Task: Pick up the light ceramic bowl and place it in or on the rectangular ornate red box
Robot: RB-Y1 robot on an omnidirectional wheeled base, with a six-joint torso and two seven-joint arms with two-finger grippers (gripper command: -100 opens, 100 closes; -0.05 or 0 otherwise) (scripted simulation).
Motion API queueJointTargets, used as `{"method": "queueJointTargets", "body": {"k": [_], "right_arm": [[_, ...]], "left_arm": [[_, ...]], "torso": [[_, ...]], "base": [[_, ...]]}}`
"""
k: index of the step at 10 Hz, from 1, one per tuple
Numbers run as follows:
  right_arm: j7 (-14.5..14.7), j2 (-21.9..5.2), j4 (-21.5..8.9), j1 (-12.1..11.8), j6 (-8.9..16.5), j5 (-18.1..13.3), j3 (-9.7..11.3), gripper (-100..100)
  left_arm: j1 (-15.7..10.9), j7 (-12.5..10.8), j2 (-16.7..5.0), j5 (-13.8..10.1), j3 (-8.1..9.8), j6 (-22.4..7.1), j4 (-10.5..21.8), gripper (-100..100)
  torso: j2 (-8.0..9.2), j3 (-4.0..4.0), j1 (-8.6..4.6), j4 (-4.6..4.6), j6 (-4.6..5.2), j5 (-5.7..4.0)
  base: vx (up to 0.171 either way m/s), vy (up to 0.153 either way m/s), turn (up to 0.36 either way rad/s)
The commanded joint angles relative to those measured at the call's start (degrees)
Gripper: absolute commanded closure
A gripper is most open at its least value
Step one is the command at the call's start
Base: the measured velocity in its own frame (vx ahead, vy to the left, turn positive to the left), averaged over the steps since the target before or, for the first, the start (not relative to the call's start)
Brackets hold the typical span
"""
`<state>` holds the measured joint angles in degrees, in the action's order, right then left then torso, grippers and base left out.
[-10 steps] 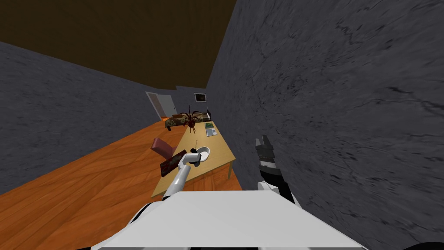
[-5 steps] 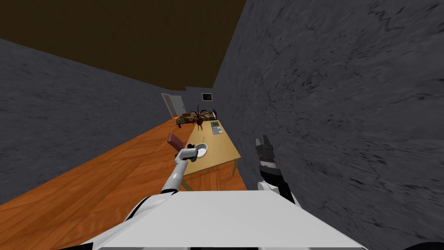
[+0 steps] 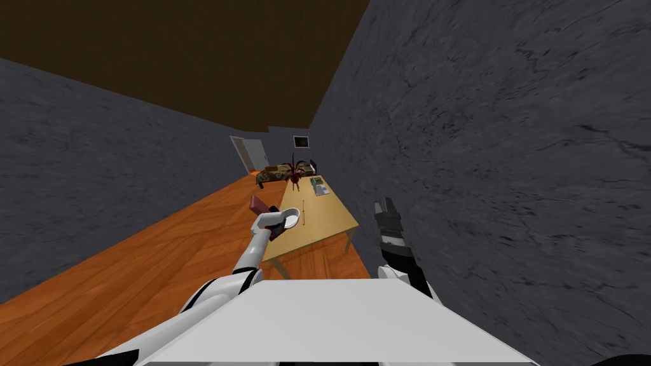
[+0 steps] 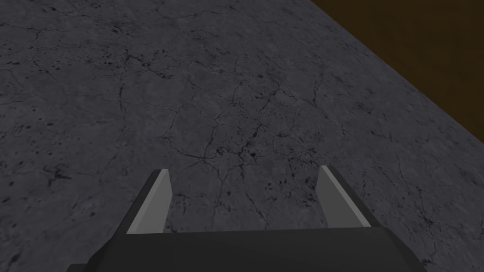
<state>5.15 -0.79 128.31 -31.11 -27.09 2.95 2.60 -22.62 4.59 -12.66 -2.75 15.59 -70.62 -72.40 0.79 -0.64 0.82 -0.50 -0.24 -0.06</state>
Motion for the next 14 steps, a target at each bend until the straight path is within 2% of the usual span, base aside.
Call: {"method": "queueJointTargets", "body": {"k": [1,6,9,10,11,14], "right_arm": [[0.00,0.00,0.00,0.00,0.00,0.00,0.00,0],[0.00,0.00,0.00,-0.01,0.00,0.00,0.00,0],[0.00,0.00,0.00,-0.01,0.00,0.00,0.00,0],[0.00,0.01,0.00,-0.01,0.00,0.00,0.00,0],[0.00,0.02,0.00,-0.02,0.00,0.00,0.01,0],[0.00,0.02,0.00,-0.03,0.00,0.00,0.02,0]], "left_arm": [[-0.48,0.05,-0.88,-0.68,0.75,-1.45,0.04,100],[-1.96,0.05,-3.24,-3.62,3.01,-5.06,1.18,100],[-1.79,0.22,-3.31,-6.06,4.12,-7.07,0.23,100],[-1.75,0.11,-3.35,-5.52,3.93,-6.64,0.47,100],[-1.73,0.12,-3.31,-5.62,3.96,-6.80,0.41,-100],[-1.72,0.11,-3.32,-5.61,3.96,-6.79,0.42,-100]], "torso": [[0.00,0.00,0.00,0.00,0.00,0.00],[-0.18,0.05,-0.22,-0.04,0.07,-0.07],[-0.11,-0.01,-0.39,-0.12,0.18,-0.13],[-0.11,-0.02,-0.57,-0.14,0.19,-0.17],[-0.19,0.01,-0.89,-0.14,0.13,-0.26],[-0.27,0.05,-1.21,-0.12,0.15,-0.34]], "base": [[-0.056,0.250,-0.136],[-0.042,0.231,-0.204],[-0.055,0.202,-0.280],[-0.022,0.067,-0.052],[-0.004,0.014,0.009],[-0.001,0.002,0.000]]}}
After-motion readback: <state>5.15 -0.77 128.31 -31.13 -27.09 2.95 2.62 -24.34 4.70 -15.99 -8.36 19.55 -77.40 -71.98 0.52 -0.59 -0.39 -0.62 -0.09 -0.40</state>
